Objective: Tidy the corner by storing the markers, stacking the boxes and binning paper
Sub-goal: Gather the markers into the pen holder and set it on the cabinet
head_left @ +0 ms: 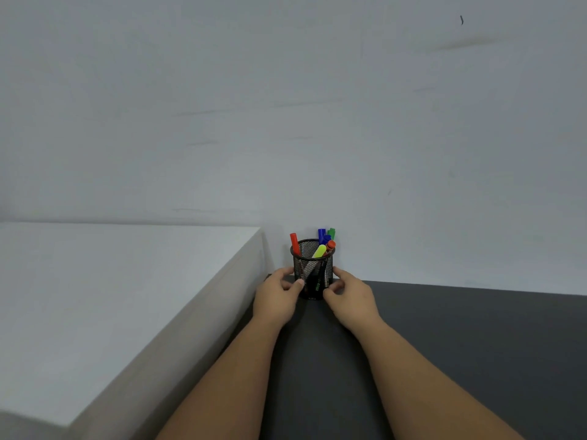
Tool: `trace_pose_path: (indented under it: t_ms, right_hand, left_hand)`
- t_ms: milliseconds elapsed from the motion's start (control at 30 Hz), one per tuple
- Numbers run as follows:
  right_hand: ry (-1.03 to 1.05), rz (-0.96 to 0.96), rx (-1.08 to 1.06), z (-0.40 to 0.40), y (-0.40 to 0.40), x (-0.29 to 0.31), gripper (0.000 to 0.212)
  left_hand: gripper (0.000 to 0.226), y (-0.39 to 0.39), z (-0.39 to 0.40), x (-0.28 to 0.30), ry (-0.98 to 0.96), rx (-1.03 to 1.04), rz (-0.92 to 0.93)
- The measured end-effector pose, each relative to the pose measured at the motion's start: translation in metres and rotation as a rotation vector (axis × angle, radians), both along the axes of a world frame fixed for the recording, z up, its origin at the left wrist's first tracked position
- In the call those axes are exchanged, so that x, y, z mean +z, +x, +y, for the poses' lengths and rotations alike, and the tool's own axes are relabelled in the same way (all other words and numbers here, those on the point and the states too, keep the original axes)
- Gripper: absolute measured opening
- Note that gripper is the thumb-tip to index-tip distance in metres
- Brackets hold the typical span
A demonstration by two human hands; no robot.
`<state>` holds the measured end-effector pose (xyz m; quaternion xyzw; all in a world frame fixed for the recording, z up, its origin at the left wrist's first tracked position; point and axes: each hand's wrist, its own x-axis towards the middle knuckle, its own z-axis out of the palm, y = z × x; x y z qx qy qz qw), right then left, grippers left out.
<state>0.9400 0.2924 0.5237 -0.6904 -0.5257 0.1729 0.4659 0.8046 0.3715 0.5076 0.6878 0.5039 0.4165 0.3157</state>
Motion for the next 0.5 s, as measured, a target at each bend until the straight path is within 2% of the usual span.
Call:
trace_pose_path:
  t_ms: [100,200,267,367,500]
  right_hand:
    - [-0.014,-0.102,0.017,-0.006,0.001,0.002,0.036]
    - [-0.038,-0.177,0.005,-0.014,-0.002,0.0,0.038]
    - [-0.067,-0.258,0.0,-0.023,-0.007,-0.003,0.045]
    - [-0.17,-0.365,0.068,-0.046,-0.021,-0.005,0.047]
    - [-0.313,-0.549,0.082,-0.091,-0.038,-0.002,0.043]
  left_hand:
    - [0.038,-0.001,-0.013,0.002,0.04,0.024,0.179]
    - [0.042,-0.007,-0.033,0.003,0.21,0.028,0.495]
    - [0.042,-0.011,-0.049,0.002,0.303,-0.036,0.631]
    - [0.04,-0.02,-0.075,0.002,0.336,-0.11,0.694]
    - [0.043,-0.048,-0.116,0.0,0.242,-0.198,0.76]
